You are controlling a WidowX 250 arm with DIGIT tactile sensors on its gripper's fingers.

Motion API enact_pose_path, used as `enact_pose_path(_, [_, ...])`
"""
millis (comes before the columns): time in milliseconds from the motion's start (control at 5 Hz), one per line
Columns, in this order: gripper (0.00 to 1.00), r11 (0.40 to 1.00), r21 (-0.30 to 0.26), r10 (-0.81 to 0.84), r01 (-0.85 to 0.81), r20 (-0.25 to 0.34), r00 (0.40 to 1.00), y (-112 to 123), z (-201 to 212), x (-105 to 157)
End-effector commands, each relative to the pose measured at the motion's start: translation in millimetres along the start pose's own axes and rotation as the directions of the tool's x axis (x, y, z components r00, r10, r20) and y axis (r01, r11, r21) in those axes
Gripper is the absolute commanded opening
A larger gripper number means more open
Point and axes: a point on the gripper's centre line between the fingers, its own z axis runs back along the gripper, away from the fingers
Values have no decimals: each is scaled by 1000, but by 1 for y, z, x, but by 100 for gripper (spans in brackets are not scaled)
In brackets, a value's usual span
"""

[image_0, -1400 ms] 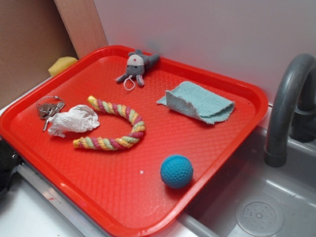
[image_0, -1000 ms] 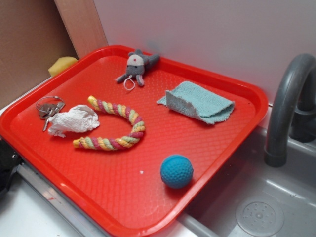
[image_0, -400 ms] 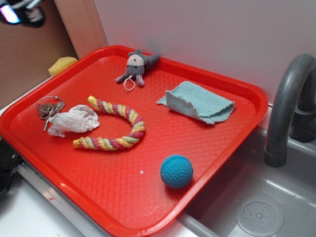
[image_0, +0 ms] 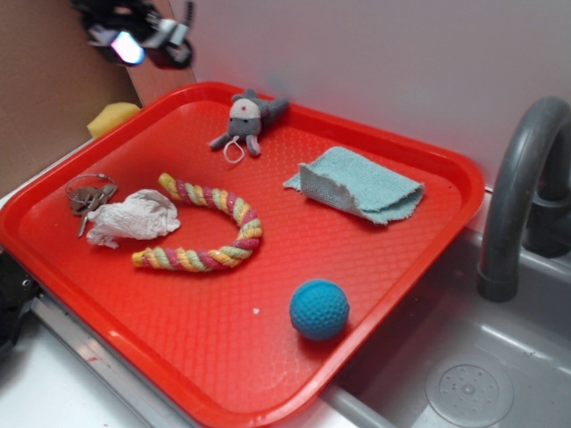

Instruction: Grab the gray animal.

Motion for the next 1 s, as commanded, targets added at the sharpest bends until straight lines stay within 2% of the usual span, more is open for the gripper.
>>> enact_pose_path(0, [100,998,19,-55,54,79,995,-11,-54,41])
enact_pose_path(200, [100,996,48,-81,79,51,995,-17,-82,48])
enact_pose_path(400, [100,993,2,-117,118,46,992,-27,-102,52])
enact_pose_path(600, [0,994,16,-105,104,47,993,-27,-107,50])
enact_pose_path(800, [0,994,20,-106,105,29,994,-27,-73,36])
